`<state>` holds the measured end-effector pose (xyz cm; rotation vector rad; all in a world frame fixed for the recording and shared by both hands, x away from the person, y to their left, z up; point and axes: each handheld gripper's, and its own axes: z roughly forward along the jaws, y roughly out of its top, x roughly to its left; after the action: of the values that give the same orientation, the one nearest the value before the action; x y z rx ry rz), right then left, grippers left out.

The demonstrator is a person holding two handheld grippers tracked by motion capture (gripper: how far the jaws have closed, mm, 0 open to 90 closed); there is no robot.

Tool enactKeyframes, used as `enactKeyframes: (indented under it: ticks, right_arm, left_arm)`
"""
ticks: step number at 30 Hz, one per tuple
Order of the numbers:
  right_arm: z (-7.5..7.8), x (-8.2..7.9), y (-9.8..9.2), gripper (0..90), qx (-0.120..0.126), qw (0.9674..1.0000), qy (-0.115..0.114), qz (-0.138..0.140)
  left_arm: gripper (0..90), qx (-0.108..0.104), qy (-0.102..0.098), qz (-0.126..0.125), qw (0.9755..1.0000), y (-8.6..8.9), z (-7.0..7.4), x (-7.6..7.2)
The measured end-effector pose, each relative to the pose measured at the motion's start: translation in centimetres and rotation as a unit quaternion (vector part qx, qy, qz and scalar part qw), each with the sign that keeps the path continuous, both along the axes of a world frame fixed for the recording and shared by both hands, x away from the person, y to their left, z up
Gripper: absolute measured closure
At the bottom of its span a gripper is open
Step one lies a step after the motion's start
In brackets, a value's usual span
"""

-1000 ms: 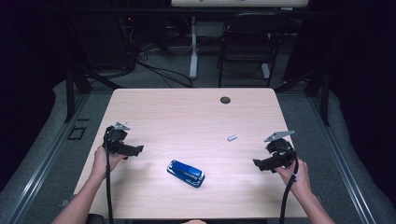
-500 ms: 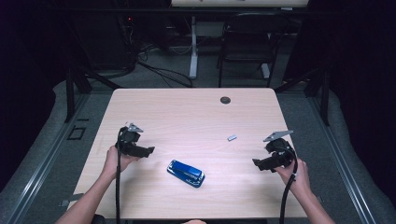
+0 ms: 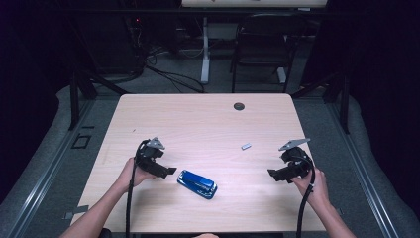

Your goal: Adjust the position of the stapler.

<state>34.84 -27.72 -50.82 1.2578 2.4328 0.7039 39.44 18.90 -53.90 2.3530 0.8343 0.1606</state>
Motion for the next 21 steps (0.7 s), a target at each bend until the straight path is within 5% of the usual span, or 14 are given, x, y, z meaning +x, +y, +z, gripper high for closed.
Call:
enactKeyframes:
  ticks: [10,21]
  right_arm:
    - [-0.1,0.0,-0.1,11.5,0.004,1.0,0.005,-0.004]
    - [-0.2,0.1,-0.1,12.2,0.003,1.0,0.008,-0.004]
  left_arm:
    - [9.4,-0.003,0.012,-0.066,0.9977,-2.4,-0.5,-0.6]
    - [5.5,0.005,0.024,-0.094,0.9953,-3.9,-1.1,-0.8]
